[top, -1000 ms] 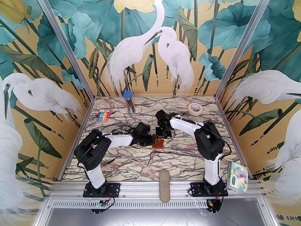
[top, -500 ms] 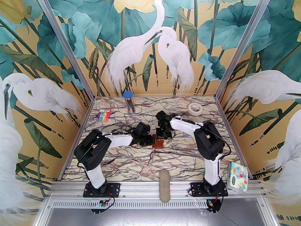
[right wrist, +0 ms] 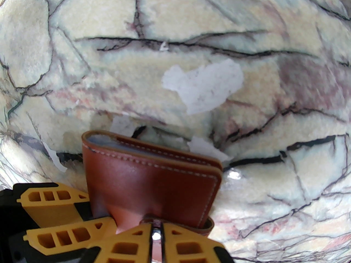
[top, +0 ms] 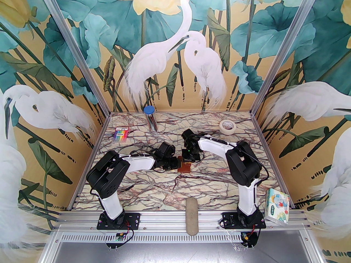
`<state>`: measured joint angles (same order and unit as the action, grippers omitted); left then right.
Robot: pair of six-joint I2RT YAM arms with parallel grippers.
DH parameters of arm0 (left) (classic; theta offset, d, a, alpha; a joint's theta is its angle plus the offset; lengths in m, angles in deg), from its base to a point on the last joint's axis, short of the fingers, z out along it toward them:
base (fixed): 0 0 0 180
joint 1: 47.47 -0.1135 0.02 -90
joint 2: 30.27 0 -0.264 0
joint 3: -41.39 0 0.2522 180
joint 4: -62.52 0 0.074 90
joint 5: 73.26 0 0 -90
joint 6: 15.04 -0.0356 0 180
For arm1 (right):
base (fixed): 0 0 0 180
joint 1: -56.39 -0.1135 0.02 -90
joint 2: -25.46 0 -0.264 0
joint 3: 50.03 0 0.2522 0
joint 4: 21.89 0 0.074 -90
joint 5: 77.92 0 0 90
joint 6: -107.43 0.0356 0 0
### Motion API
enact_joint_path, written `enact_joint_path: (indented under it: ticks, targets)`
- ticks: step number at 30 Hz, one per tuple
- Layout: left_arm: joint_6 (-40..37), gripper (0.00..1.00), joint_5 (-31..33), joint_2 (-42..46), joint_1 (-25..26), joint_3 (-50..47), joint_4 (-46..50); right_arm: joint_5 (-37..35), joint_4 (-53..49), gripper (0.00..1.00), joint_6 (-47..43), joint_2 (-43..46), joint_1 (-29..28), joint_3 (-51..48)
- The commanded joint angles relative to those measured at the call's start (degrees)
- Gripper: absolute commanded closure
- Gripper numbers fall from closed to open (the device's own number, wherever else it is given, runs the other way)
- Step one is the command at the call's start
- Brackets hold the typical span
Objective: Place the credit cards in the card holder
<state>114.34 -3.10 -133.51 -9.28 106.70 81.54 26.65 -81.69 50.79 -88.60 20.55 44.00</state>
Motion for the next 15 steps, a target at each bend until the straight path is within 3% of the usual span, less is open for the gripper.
enact_joint_path:
  ticks: [1, 15]
  targets:
    - [-0.88, 0.74, 0.85, -6.31, 1.07, -1.28, 0.1, 0.73, -0.44, 0.85, 0.03, -1.88, 0.15, -0.33]
    - [-0.84, 0.73, 0.76, -6.27, 1.01, -1.3, 0.11, 0.2, -2.16, 0.87, -0.88, -3.0, -0.11, 0.03]
